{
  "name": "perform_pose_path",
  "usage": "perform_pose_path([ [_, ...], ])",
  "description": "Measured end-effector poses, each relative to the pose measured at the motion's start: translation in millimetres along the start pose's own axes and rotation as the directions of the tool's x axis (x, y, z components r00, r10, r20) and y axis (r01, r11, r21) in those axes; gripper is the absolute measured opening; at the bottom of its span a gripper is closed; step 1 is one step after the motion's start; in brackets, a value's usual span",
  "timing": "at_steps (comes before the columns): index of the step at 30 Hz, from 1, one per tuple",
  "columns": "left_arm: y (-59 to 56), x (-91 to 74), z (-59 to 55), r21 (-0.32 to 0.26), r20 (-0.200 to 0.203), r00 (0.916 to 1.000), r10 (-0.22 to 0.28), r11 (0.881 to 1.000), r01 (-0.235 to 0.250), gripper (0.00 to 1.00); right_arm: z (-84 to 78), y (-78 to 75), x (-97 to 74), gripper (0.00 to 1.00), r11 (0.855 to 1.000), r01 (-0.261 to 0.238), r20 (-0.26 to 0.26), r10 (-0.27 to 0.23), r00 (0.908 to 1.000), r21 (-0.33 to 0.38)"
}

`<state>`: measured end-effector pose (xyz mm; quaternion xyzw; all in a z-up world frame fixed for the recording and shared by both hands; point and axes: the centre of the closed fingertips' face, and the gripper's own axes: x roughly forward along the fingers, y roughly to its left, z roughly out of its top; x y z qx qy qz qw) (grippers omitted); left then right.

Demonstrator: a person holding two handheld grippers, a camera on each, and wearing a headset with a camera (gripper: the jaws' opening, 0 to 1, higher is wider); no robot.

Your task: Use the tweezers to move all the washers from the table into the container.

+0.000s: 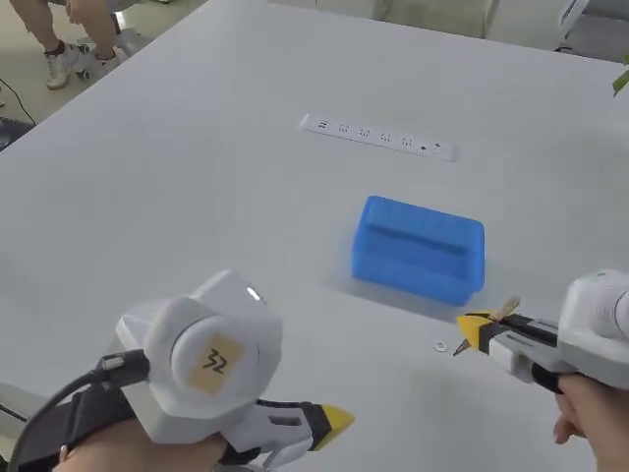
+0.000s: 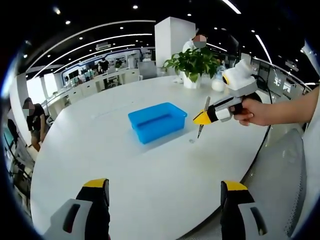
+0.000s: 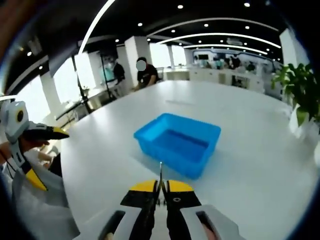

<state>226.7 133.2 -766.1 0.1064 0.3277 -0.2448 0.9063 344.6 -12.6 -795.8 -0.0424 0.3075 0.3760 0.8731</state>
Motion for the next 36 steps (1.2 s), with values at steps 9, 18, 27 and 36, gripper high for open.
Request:
perform_pose_path([
  [9, -0.7, -0.6, -2.3, -0.003, -0.006, 1.0000, -0.001, 1.000, 0.001, 0.95, -1.6, -7.1, 14.4, 0.04, 1.000, 0.025, 0.016, -0.025, 0.9996, 0.003],
  [18, 1.3, -1.0, -3.0, -0.002, -0.013, 0.9999, 0.001, 1.000, -0.001, 0.95, -6.7, -9.4, 21.0, 0.04, 0.999, 0.036, 0.011, -0.036, 0.9993, 0.003],
  [27, 1.3, 0.8, -5.4, 0.004, -0.026, 0.9997, -0.001, 1.000, 0.001, 0.94, -7.5, -6.1, 23.2, 0.04, 0.999, 0.033, 0.019, -0.033, 0.9993, -0.006],
  [36, 0.1, 1.8, -6.3, 0.014, -0.031, 0.9995, -0.003, 1.000, 0.004, 0.94, -14.8, -6.5, 19.9, 0.03, 0.996, 0.069, 0.022, -0.068, 0.9975, -0.048],
])
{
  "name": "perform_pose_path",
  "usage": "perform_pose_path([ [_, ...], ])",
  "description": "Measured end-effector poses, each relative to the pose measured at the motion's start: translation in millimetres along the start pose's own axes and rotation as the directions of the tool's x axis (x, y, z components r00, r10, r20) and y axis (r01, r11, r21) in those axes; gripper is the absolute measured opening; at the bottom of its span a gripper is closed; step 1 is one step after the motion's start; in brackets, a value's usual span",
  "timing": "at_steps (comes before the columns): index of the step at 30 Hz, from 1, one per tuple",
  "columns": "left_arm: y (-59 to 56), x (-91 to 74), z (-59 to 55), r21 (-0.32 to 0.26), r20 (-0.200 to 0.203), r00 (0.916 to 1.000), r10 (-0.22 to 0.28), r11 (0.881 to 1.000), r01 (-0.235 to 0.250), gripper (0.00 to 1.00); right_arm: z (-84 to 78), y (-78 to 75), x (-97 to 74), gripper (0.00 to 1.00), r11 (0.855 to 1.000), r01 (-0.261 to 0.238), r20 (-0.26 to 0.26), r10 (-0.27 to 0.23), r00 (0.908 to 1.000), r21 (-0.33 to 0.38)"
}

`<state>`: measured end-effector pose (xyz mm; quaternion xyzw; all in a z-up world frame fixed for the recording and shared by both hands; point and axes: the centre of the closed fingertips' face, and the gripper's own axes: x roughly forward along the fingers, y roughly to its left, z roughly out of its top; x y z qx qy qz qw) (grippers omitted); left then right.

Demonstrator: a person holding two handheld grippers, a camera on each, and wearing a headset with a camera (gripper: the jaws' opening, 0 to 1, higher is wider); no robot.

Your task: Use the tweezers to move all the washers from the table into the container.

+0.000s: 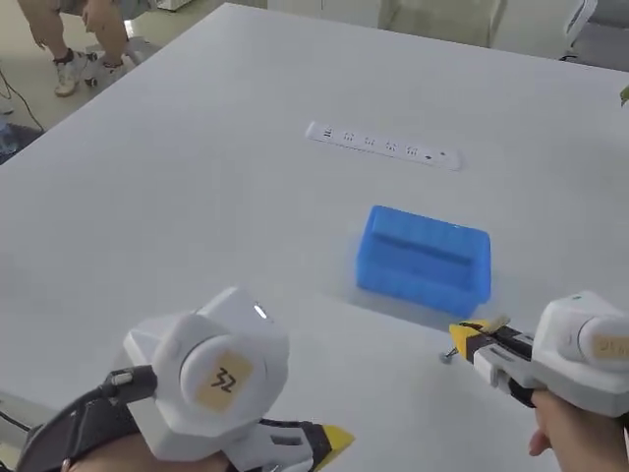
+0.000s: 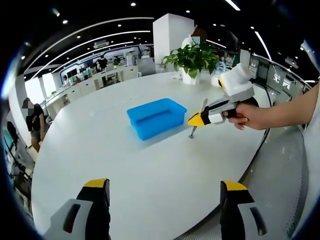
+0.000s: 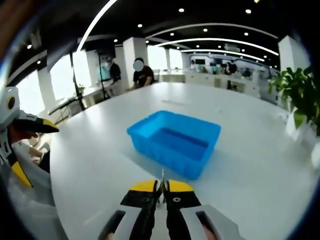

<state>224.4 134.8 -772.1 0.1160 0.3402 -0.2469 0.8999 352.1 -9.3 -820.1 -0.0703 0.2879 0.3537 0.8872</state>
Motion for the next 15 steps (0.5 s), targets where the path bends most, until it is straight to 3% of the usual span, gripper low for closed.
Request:
perform_pose_path([
  [10, 2.2, -2.3, -1.2, 0.001, 0.001, 1.0000, 0.005, 1.000, -0.005, 0.93, 2.4, 1.0, 0.3, 0.03, 1.000, -0.008, -0.030, 0.008, 0.9995, -0.011],
  [15, 5.1, -3.9, -0.3, -0.009, 0.006, 0.9999, 0.013, 1.000, -0.013, 0.93, 20.9, 1.8, -7.9, 0.03, 1.000, -0.026, 0.002, 0.026, 0.9997, 0.001],
])
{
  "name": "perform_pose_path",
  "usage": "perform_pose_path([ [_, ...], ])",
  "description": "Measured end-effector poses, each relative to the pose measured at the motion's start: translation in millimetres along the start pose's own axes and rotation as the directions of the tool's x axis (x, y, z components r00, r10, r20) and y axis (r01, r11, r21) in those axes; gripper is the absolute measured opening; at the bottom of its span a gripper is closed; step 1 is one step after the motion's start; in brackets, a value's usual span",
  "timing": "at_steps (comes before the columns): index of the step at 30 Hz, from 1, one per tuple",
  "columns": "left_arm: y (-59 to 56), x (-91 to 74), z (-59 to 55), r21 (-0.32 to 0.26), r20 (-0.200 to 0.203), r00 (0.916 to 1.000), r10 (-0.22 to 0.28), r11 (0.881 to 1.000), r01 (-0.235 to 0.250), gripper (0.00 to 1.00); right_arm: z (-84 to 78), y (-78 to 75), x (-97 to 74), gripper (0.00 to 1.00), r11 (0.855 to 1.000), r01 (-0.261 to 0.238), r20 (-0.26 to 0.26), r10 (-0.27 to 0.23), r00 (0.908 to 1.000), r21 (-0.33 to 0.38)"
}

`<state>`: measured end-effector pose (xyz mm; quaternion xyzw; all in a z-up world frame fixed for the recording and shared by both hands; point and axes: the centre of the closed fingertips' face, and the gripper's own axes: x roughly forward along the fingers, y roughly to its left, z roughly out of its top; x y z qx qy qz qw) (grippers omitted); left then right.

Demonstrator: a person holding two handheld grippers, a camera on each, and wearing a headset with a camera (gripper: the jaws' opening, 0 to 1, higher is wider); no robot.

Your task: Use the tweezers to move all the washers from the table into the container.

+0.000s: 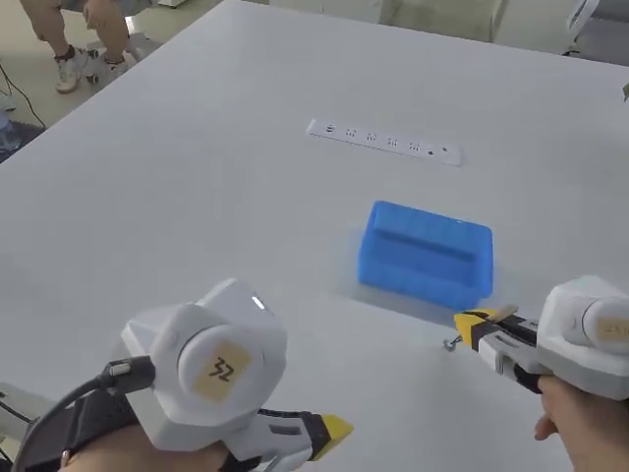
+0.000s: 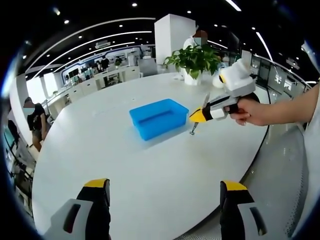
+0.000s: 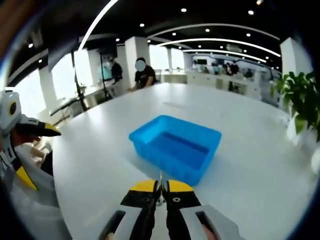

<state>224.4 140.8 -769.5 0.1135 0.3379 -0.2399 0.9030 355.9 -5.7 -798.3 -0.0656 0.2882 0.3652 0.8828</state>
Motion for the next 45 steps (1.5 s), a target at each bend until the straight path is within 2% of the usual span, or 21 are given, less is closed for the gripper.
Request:
perform_pose_path([
  [4, -0.1, 0.1, 0.7, 0.003, 0.001, 1.0000, 0.000, 1.000, 0.000, 0.94, 14.8, -2.7, -7.2, 0.03, 1.000, 0.011, 0.015, -0.011, 0.9998, -0.028],
  [7, -0.6, -0.4, 0.9, -0.003, 0.003, 1.0000, -0.004, 1.000, 0.004, 0.94, 29.6, -2.7, -13.8, 0.03, 1.000, -0.005, 0.035, 0.005, 0.9994, 0.003],
  [14, -0.1, -1.2, 0.4, 0.001, 0.001, 1.0000, -0.001, 1.000, 0.001, 0.94, 56.4, -2.0, -22.8, 0.03, 1.000, -0.002, 0.076, 0.004, 0.9971, -0.022],
  [18, 1.2, -1.6, 0.8, -0.002, 0.002, 1.0000, 0.002, 1.000, -0.002, 0.94, 67.3, -3.0, -21.0, 0.03, 1.000, -0.005, 0.096, 0.005, 0.9953, -0.005],
  [25, 1.0, -1.8, 0.1, -0.006, 0.001, 1.0000, 0.000, 1.000, 0.000, 0.94, 82.9, -11.1, -10.0, 0.03, 1.000, 0.020, 0.134, -0.017, 0.9908, -0.019],
  [30, 1.1, -1.2, 2.2, 0.007, -0.001, 1.0000, 0.000, 1.000, 0.000, 0.94, 82.6, -16.4, 5.8, 0.03, 1.000, 0.018, 0.123, -0.018, 0.9922, -0.002],
  [32, 1.8, -1.2, 3.7, 0.004, 0.003, 1.0000, -0.001, 1.000, 0.001, 0.94, 76.1, -23.4, 15.1, 0.03, 1.000, 0.025, 0.110, -0.024, 0.9937, 0.000],
  [36, 2.6, -1.3, 5.3, 0.010, 0.002, 1.0000, -0.001, 1.000, 0.001, 0.94, 62.2, -26.3, 33.5, 0.03, 1.000, 0.019, 0.061, -0.019, 0.9979, -0.004],
  [41, 3.3, -2.5, 7.5, 0.020, 0.004, 1.0000, -0.002, 1.000, 0.002, 0.94, 46.6, -28.4, 45.8, 0.03, 0.999, 0.017, -0.002, -0.017, 0.9999, -0.027],
  [45, 4.2, -1.4, 9.4, 0.017, 0.007, 1.0000, -0.003, 1.000, 0.003, 0.93, 37.7, -30.7, 52.7, 0.03, 0.999, 0.011, -0.028, -0.012, 0.9995, -0.034],
])
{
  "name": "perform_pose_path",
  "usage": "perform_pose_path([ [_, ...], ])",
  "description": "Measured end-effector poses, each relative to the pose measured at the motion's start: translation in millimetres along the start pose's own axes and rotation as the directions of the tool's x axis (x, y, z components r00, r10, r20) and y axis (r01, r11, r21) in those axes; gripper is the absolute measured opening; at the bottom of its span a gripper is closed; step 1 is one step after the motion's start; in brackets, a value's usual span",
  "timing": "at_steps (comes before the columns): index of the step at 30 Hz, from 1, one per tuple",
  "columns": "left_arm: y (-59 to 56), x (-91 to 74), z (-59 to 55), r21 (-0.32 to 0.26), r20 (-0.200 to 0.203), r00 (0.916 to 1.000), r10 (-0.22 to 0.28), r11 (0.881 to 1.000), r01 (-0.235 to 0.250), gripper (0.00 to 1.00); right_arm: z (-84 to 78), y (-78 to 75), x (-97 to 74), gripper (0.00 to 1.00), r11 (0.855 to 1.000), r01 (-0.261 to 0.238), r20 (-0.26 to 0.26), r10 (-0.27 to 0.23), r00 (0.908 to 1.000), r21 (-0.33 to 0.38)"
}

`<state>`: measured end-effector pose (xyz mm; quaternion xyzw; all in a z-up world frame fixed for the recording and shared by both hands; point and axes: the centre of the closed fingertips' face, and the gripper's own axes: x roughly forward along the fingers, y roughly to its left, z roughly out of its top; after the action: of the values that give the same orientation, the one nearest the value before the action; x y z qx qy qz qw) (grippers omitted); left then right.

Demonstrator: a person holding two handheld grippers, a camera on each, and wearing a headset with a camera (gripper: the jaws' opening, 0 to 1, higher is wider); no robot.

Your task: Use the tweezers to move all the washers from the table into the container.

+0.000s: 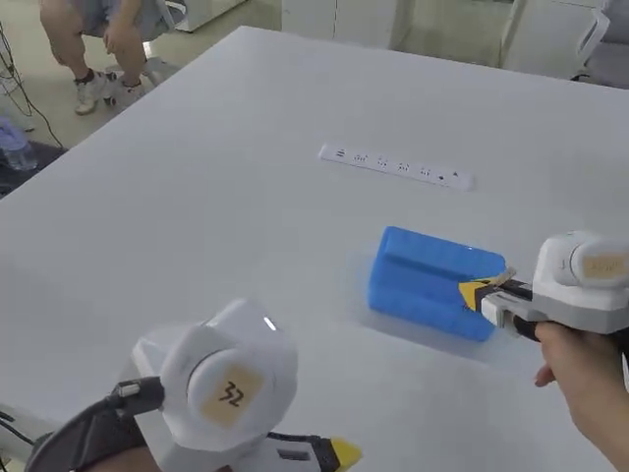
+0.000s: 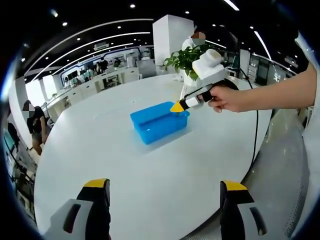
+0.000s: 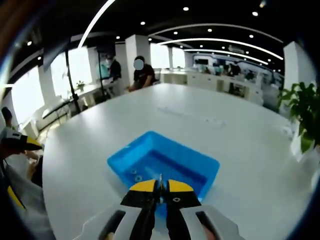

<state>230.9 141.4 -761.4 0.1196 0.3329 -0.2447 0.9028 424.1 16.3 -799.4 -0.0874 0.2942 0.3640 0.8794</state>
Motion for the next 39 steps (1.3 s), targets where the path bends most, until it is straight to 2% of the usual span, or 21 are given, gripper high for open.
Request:
perform_pose_path([
  [7, -2.2, 3.9, 3.3, 0.010, -0.002, 0.9999, -0.010, 1.000, 0.010, 0.93, -7.6, -0.5, 10.2, 0.03, 1.000, -0.011, -0.047, 0.011, 0.9989, -0.009],
  [10, -1.2, 4.4, 5.8, 0.015, 0.001, 0.9999, -0.012, 1.000, 0.012, 0.93, -15.9, -3.0, 15.7, 0.03, 1.000, -0.024, -0.070, 0.024, 0.9973, -0.008],
  [12, -0.1, 4.0, 7.5, 0.014, 0.006, 0.9999, -0.011, 1.000, 0.011, 0.93, -13.0, -5.1, 13.8, 0.03, 1.000, -0.024, -0.061, 0.025, 0.9978, 0.016],
  [19, 1.7, 3.7, 11.5, 0.037, 0.004, 0.9999, -0.015, 0.999, 0.015, 0.92, -9.2, -6.4, 17.3, 0.03, 0.999, -0.037, -0.064, 0.039, 0.9972, 0.024],
  [25, 4.7, 0.3, 20.5, 0.049, 0.027, 0.9996, 0.000, 0.999, -0.001, 0.90, -7.5, -4.1, 16.9, 0.04, 0.999, -0.027, -0.069, 0.029, 0.9972, 0.035],
  [26, 4.8, -0.5, 21.8, 0.051, 0.029, 0.9996, 0.000, 0.999, -0.001, 0.90, -6.3, -4.4, 16.3, 0.04, 0.999, -0.022, -0.065, 0.024, 0.9976, 0.033],
  [28, 4.9, -2.5, 25.5, 0.054, 0.037, 0.9993, -0.005, 0.999, 0.003, 0.90, 4.4, -4.7, 10.5, 0.04, 1.000, -0.015, -0.022, 0.016, 0.9996, 0.027],
  [31, 4.4, -5.8, 35.9, 0.051, 0.075, 0.9970, -0.020, 0.999, 0.016, 0.87, 30.0, 0.8, -7.6, 0.04, 0.998, -0.025, 0.073, 0.021, 0.9971, 0.058],
  [35, 3.5, -9.5, 54.8, 0.057, 0.122, 0.9917, -0.043, 0.998, 0.036, 0.82, 46.6, 6.5, -24.1, 0.03, 1.000, -0.027, 0.126, 0.027, 0.9917, -0.002],
  [36, 3.4, -10.1, 59.3, 0.060, 0.132, 0.9902, -0.047, 0.997, 0.039, 0.81, 52.5, 15.8, -33.4, 0.03, 0.999, -0.042, 0.140, 0.043, 0.9891, -0.015],
  [38, -0.6, -11.2, 72.3, 0.065, 0.169, 0.9823, -0.080, 0.995, 0.070, 0.78, 58.7, 32.5, -48.1, 0.03, 0.997, -0.073, 0.153, 0.078, 0.9852, -0.033],
  [39, -5.2, -12.2, 82.1, 0.058, 0.201, 0.9731, -0.112, 0.993, 0.102, 0.76, 60.7, 38.1, -53.8, 0.03, 0.996, -0.078, 0.157, 0.085, 0.9838, -0.049],
])
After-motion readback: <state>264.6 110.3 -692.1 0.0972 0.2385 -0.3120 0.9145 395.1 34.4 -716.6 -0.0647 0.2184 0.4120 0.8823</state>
